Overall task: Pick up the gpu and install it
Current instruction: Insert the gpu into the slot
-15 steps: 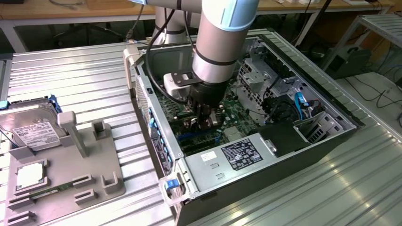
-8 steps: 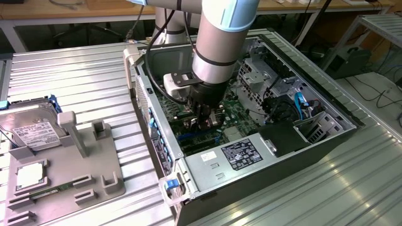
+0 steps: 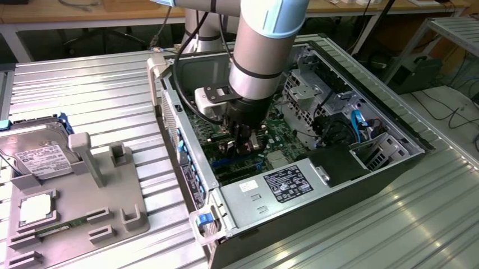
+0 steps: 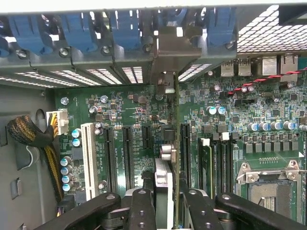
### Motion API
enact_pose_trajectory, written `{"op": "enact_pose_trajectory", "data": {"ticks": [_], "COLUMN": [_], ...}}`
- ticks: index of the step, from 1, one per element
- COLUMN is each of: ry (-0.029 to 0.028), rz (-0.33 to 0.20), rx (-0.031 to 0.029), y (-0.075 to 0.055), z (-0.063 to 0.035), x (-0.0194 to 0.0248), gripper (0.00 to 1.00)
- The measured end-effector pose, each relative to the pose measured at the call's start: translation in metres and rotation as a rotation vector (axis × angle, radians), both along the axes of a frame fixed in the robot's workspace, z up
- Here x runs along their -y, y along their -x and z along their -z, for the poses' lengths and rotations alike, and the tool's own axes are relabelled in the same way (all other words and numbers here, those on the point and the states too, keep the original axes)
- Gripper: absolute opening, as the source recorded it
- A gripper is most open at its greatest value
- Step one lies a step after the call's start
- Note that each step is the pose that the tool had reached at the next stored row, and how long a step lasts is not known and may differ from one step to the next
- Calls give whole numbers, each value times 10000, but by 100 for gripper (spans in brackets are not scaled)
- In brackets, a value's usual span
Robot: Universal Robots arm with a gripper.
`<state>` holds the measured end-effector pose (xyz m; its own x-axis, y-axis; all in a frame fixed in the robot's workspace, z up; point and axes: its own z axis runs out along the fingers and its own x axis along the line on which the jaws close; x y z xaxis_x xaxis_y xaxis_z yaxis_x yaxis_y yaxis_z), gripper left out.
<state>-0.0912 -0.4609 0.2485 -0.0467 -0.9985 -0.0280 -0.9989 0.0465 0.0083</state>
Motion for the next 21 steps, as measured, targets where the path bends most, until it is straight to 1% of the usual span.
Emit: {"op": "enact_pose_trajectory", "data": {"ticks": [8, 21], "ry": [0, 1], "rz": [-23, -224], "rx": [-5, -6], "y": [1, 1], "z": [5, 5], "x": [-8, -17], "gripper": [28, 28]}}
